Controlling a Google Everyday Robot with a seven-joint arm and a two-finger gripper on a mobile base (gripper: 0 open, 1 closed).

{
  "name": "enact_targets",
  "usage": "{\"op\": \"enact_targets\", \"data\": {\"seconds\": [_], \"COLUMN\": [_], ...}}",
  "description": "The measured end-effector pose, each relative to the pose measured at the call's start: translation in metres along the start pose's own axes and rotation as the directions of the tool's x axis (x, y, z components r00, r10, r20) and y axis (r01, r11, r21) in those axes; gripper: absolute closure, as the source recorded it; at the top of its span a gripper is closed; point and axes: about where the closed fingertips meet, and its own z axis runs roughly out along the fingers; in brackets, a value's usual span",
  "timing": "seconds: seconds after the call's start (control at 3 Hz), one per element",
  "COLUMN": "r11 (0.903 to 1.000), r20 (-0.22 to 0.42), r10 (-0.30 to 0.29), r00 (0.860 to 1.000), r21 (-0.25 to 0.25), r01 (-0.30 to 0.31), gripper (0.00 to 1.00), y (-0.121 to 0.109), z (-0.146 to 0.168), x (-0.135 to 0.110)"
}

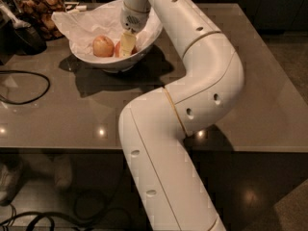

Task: Pick apple from white bowl

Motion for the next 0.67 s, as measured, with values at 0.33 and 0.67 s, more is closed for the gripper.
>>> {"op": "enact_targets", "data": {"seconds": [0.33,0.67], "r11": [1.0000,1.0000], "r20": [-0.005,-0.005], "r10": [-0.002,-0.002], "r00": [1.000,1.000], "r21": [0.010,0.010], "r01": [0.002,0.002], "gripper": [0.52,0.75], "y": [-0.0025,-0.0025], "z": [0.0011,0.0011], "x": [-0.0007,-0.0007]}}
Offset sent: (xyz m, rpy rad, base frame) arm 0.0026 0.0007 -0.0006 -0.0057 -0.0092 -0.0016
